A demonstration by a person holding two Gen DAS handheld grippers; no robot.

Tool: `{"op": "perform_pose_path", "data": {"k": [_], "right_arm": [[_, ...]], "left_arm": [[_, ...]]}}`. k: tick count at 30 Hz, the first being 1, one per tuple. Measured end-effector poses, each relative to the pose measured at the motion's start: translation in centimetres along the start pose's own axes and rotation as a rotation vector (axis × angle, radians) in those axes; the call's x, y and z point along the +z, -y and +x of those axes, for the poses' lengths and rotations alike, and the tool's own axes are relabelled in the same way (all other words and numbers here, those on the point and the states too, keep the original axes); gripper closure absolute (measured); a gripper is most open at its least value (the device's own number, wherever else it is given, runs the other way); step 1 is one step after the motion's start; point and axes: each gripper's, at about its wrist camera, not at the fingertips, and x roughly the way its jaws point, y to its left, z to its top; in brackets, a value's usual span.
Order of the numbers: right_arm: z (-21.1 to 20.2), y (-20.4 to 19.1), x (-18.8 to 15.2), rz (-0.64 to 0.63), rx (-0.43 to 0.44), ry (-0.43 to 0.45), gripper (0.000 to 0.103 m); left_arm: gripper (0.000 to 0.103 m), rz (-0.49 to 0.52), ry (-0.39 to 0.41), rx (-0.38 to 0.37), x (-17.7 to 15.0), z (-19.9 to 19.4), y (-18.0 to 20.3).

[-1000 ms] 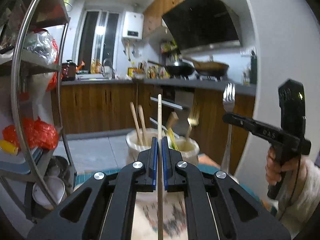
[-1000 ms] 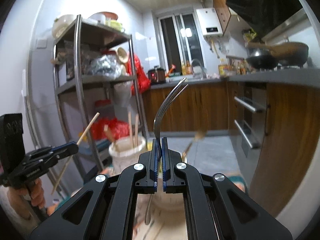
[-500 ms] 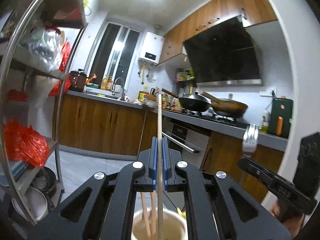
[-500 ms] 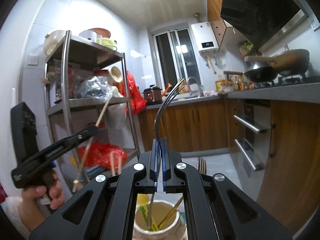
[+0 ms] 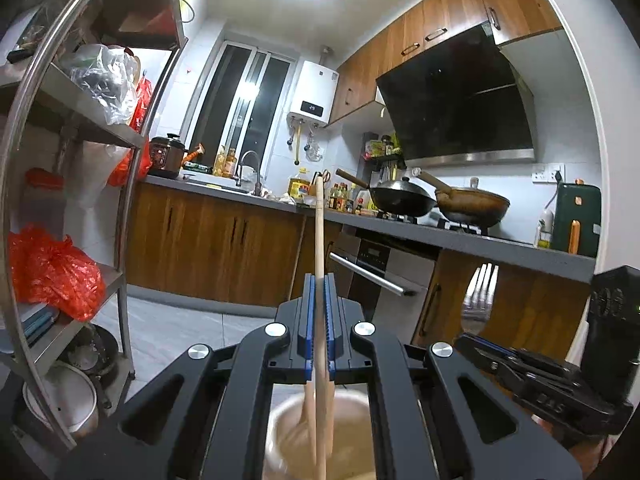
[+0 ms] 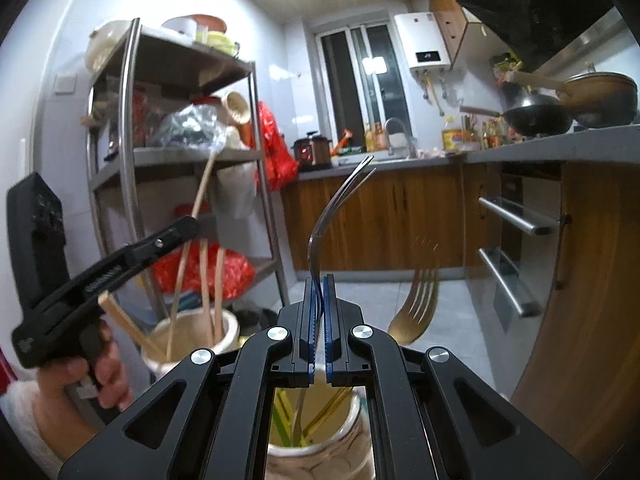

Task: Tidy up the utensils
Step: 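Release the chopstick into the large cup with left while right releases fork into small cup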

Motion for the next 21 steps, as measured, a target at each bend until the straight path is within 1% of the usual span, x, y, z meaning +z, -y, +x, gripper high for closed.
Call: {"op": "perform_pose_path", "data": {"k": [7, 11, 14, 19, 21], "right_arm": [[-0.1, -1.0, -1.6, -0.043, -0.006, -0.058, 0.099], [-0.1, -1.5, -2.2, -0.055, -0.014, -0.081, 0.098], [0.0, -1.9, -2.6, -0.069, -0.022, -0.097, 0.098], [0.3, -2.0, -2.8, -0.074, -0.032, -0.114, 0.098], [0.3, -2.0, -2.9, -0.071, -0.030, -0.115, 0.098]], "left_arm": [[0.099, 0.007, -0.076, -0.007, -1.7, -2.1, -0.9], [0.099, 0.001, -0.118, -0.019, -2.3, -2.6, -1.2], [0.099, 0.012, -0.152, -0.003, -2.9, -2.3, -1.2], [0.098, 0.013, -0.163, 0.012, -3.0, -2.2, -1.3], [0.097, 0.024, -0.160, 0.021, -3.1, -2.2, -1.2]]}}
